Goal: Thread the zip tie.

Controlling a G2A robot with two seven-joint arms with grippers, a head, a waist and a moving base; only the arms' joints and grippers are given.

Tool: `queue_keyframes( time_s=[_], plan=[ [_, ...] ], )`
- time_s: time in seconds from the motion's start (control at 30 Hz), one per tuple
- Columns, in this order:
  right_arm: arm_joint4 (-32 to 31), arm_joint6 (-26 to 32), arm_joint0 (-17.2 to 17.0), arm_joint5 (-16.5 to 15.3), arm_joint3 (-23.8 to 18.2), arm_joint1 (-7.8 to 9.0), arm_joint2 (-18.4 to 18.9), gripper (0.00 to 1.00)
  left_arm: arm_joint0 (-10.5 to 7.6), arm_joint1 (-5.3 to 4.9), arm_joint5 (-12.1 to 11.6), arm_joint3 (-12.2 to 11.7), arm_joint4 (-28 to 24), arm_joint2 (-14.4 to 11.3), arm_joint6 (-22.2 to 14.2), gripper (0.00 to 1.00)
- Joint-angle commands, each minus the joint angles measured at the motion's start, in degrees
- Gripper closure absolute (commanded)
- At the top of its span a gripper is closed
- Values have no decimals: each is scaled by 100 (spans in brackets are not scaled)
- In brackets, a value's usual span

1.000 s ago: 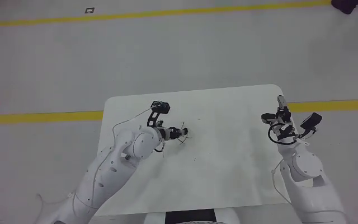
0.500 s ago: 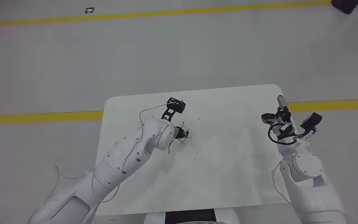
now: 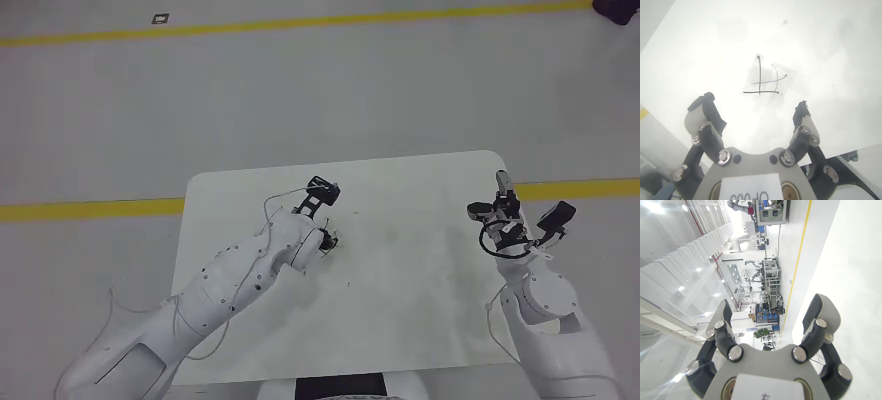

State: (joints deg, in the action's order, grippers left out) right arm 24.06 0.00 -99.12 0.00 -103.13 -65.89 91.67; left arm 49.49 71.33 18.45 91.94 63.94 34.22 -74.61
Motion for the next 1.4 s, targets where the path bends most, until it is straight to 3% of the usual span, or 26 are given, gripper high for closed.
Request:
queue_keyframes(
  time_s=[0.0, 0.17, 0.3, 0.37, 0.93, 1.0, 1.2, 1.37],
  plan=[
    [0, 0, 0, 0, 0, 0, 0, 0, -138, 85, -24, -131, -15, -149, -48, 0],
    [0, 0, 0, 0, 0, 0, 0, 0, -497, 378, 19, -620, -24, -595, -225, 0],
    [0, 0, 0, 0, 0, 0, 0, 0, -636, 613, 103, -1107, -257, -683, -184, 0],
    [0, 0, 0, 0, 0, 0, 0, 0, -645, 689, 103, -1201, -329, -667, -121, 0],
    [0, 0, 0, 0, 0, 0, 0, 0, -645, 689, 103, -1201, -329, -667, -121, 0],
    [0, 0, 0, 0, 0, 0, 0, 0, -632, 688, 83, -1293, -73, -753, -66, 0],
    [0, 0, 0, 0, 0, 0, 0, 0, -564, 794, 103, -1572, -17, -773, -128, 0],
    [0, 0, 0, 0, 0, 0, 0, 0, -610, 823, 103, -1553, 79, -709, -125, 0]
  ],
)
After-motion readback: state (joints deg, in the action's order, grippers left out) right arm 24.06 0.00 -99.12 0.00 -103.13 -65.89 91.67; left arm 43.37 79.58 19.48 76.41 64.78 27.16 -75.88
